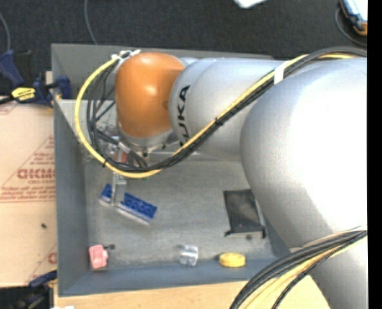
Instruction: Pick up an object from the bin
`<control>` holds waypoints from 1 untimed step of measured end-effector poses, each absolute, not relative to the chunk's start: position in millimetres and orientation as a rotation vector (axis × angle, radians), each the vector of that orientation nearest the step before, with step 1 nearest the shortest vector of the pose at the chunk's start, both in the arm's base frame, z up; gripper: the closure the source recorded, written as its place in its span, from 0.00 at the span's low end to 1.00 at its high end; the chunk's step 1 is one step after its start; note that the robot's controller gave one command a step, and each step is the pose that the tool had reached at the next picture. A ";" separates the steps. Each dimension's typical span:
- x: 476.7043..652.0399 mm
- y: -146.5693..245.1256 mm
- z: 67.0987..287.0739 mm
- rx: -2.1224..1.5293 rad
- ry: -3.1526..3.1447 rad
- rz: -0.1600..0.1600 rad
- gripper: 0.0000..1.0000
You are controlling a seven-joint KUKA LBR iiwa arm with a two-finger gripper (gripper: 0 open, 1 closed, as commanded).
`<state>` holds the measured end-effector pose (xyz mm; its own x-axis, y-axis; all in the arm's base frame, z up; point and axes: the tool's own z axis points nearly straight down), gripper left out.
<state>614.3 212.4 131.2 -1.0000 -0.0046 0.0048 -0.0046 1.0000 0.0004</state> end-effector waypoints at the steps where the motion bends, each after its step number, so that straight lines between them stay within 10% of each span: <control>1: 616.5 211.4 136.3 0.000 -3.145 -0.003 0.00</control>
Offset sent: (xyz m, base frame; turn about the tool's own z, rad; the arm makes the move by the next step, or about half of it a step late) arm -0.0715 -0.0521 -0.0572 0.2061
